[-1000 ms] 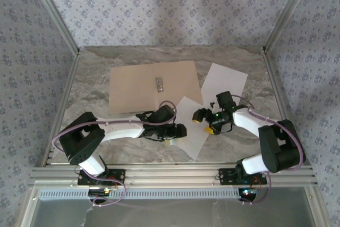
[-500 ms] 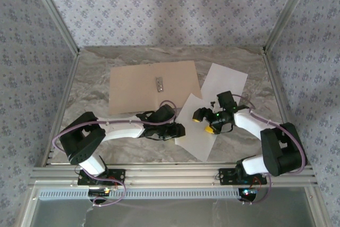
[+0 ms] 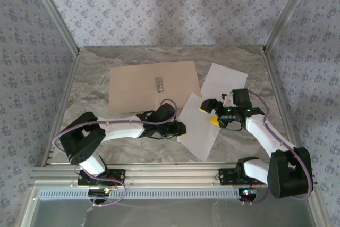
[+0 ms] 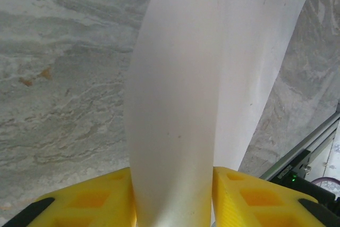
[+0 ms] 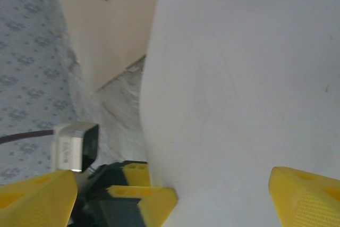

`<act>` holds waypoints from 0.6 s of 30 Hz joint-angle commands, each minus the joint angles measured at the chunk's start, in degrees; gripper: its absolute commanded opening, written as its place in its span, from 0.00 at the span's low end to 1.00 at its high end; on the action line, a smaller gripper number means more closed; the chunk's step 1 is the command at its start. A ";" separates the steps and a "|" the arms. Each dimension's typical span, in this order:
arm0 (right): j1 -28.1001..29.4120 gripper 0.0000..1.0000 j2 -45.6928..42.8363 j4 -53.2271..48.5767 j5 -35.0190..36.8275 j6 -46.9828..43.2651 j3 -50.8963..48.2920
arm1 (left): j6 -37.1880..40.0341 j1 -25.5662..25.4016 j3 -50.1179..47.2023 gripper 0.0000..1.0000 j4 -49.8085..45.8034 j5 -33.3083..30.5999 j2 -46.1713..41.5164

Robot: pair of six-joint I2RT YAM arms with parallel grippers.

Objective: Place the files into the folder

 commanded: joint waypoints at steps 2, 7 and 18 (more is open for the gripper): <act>-3.84 0.96 -4.27 0.30 -6.98 2.90 -3.12 | -1.38 -0.25 2.16 0.36 3.19 1.50 -0.66; -6.79 0.96 -6.89 2.37 -10.30 4.93 -6.11 | -2.30 0.10 2.34 0.33 4.95 2.51 -0.71; -9.65 0.96 -7.00 6.53 -13.61 7.89 -13.39 | -4.07 1.07 3.06 0.25 6.40 4.00 -0.75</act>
